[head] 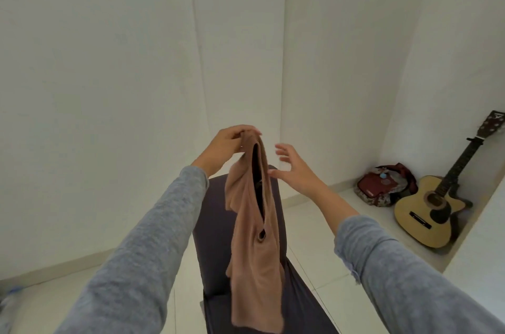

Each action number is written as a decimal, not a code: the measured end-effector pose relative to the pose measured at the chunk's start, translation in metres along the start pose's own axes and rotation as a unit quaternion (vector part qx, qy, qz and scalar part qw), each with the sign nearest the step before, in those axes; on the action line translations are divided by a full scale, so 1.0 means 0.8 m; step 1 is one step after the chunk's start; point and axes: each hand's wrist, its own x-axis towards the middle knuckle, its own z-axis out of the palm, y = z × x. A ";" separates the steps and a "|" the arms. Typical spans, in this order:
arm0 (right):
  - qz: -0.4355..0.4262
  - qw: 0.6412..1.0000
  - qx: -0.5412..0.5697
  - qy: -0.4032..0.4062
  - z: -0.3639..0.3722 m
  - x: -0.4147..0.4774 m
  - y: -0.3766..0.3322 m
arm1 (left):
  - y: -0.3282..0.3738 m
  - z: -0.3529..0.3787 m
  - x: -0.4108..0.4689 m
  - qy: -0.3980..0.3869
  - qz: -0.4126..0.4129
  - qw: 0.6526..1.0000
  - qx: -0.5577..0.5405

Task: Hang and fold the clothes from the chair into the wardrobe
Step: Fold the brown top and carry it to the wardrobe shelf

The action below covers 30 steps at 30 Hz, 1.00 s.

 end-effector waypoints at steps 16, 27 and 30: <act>-0.035 0.994 0.040 0.093 0.053 0.012 -0.020 | -0.107 -0.009 -0.079 0.135 -0.122 0.983 0.003; -0.084 0.971 0.065 0.216 0.032 0.025 -0.053 | -0.133 0.082 -0.092 0.014 -0.089 0.973 0.212; -0.092 0.970 0.058 0.218 0.012 0.018 -0.048 | -0.131 0.080 -0.077 0.010 -0.053 0.937 0.345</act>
